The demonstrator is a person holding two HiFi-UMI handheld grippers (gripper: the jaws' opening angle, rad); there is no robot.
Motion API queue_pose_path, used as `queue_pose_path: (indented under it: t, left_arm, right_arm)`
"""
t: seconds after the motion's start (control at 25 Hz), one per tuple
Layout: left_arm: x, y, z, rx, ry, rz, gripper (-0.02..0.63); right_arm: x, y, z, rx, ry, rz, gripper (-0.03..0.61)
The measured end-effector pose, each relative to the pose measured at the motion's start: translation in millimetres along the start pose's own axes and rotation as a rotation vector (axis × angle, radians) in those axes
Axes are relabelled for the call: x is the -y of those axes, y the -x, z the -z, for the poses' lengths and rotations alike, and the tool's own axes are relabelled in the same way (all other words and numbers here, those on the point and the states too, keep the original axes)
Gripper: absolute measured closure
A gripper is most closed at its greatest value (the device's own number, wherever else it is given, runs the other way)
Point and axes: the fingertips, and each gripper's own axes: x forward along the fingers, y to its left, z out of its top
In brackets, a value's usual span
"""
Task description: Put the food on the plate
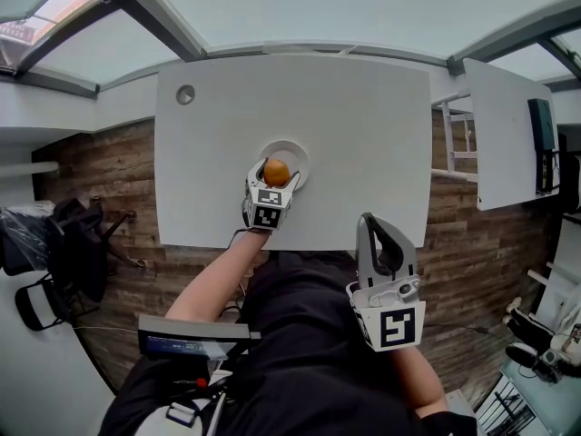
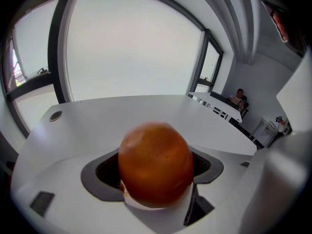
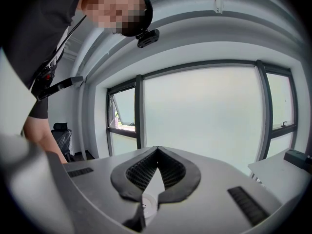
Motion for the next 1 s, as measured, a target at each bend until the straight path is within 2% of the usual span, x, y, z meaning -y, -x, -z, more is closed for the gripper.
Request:
queue_pose_path:
  t: [0.36,0.72,1.0]
  left_arm:
    - [3.6,-7.8,3.1,-0.006,-0.021,0.003,0.261]
    - [5.1,-13.3,8.6,-0.030,-0.008,0.010,0.261]
    - [3.8,-17.7,13.1,-0.040,-0.028,0.018,0.261]
  right_arm:
    - [7.5,7.1,-1.0,0.023,0.011,0.016,0.580]
    - [13.1,13.1,6.8,0.004,0.007,0.021,0.581]
    - [17.7,18.7,14.4,-0.021,-0.003,0.032,0.581]
